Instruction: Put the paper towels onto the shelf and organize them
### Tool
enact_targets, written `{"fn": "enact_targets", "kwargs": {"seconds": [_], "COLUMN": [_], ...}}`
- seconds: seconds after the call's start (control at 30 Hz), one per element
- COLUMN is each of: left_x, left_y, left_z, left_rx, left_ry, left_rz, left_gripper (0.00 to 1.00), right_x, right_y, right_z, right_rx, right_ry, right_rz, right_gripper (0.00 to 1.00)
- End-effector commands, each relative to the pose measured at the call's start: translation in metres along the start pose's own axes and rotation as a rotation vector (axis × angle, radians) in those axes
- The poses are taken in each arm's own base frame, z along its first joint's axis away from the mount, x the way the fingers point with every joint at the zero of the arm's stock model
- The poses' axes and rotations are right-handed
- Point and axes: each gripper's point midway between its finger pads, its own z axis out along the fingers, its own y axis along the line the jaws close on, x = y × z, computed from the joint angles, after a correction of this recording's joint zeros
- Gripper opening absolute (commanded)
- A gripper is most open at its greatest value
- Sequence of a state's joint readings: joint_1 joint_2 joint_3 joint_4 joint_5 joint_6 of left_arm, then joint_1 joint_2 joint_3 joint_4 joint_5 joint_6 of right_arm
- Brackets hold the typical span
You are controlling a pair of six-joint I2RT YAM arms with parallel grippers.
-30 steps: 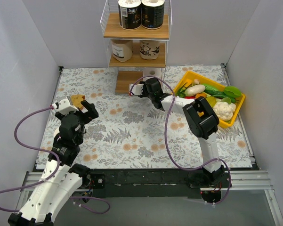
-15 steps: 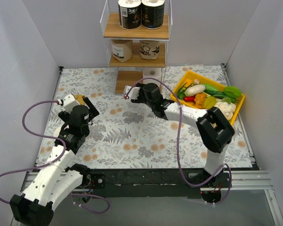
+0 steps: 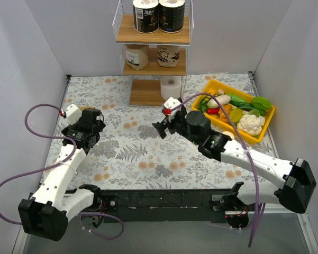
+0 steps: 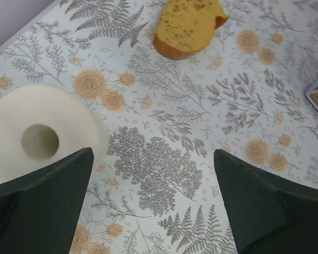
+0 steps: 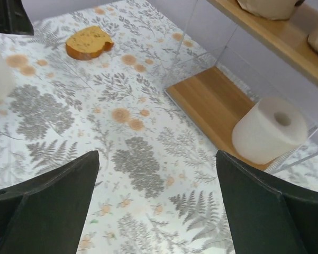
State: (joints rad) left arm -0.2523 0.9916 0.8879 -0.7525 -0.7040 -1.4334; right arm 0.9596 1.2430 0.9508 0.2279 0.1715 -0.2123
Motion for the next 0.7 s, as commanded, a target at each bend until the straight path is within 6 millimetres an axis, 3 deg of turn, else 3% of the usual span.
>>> {"fn": "enact_targets", "kwargs": {"seconds": [0.0,0.13,0.27,0.4,0.67], "left_x": [-0.011,-0.009,0.0,-0.005,-0.008], "left_y": [0.031,0.067,0.069,0.071,0.08], "left_z": [0.014,0.036,0.045,0.044,0.043], "left_rx": [-0.115,-0.26,-0.267,-0.287,-0.381], "left_ry": [0.023,0.063,0.108,0.08,0.057], "left_rz": [-0.069,-0.118,-0.163,-0.223,-0.298], "left_gripper": [0.98,0.98,0.98,0.97,0.94], "right_x": [0.027,0.038,0.029,0.017,0.014], "right_y": [0.016,0.018,0.019,0.024,0.028], "right_z": [-0.023,-0.033,-0.036,-0.04,-0.041], "right_rx": [-0.029,-0.03,-0.044,-0.087,-0.114], "right_ry": [0.008,0.02,0.022,0.003,0.056], "right_rz": [0.204,0.238,0.24,0.241,0.262], "right_gripper": [0.98,0.99,0.98,0.95,0.92]}}
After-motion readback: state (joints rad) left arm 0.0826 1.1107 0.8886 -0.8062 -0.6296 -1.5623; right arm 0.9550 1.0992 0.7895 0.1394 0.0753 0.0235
